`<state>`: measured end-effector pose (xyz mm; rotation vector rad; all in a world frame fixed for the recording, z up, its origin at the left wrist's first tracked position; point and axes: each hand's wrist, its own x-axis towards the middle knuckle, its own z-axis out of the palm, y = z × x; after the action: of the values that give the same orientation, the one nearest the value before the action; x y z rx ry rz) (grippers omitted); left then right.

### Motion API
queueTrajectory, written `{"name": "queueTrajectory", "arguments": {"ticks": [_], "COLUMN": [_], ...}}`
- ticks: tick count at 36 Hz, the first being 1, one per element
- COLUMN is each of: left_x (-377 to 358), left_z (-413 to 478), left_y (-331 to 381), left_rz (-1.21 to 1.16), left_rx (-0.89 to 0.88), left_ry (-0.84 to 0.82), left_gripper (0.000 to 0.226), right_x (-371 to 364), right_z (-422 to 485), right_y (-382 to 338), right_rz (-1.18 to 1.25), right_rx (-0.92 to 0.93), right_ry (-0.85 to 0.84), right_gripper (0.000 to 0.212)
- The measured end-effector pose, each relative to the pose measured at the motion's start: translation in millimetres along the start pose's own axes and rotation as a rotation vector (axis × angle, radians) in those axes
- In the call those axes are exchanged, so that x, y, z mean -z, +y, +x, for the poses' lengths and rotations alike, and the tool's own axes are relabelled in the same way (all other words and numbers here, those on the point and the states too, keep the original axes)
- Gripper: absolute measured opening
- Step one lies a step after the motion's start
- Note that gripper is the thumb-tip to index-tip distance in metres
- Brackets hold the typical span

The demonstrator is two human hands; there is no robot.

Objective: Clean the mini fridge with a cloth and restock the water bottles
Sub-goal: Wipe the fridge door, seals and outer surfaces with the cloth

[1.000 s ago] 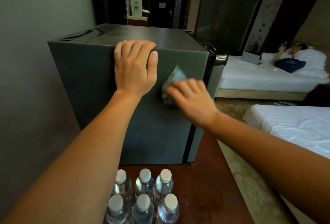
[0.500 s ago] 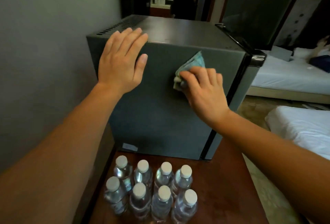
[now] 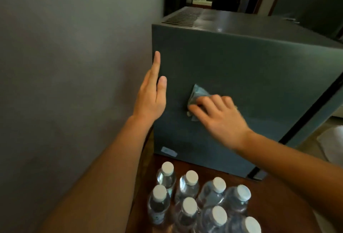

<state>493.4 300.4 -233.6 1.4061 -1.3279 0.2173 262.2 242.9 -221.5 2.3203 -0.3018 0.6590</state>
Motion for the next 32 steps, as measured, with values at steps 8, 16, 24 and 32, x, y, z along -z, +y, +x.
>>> {"name": "queueTrajectory", "arguments": {"ticks": [8,16,24,32], "left_x": [-18,-8,-8,-5], "left_z": [6,-1,-20,-22], "left_y": [-7,-15,-35,-29], "left_rz": [-0.259,-0.234,-0.372,-0.481], "left_rx": [0.147,0.222,0.364,0.425], "left_ry": [0.179,0.137,0.023,-0.070], "left_gripper": [0.052,0.026,0.051,0.026], "right_x": [-3,-31,-19,-25], "right_z": [55,10,44,-9], "right_y": [-20,-37,-35,-27], "right_rz": [0.022,0.024,0.010,0.009], "right_rx": [-0.085,0.168,0.031,0.134], "right_ry": [0.118,-0.106,-0.004,-0.142], "right_gripper": [0.027,0.036,0.034,0.043]}}
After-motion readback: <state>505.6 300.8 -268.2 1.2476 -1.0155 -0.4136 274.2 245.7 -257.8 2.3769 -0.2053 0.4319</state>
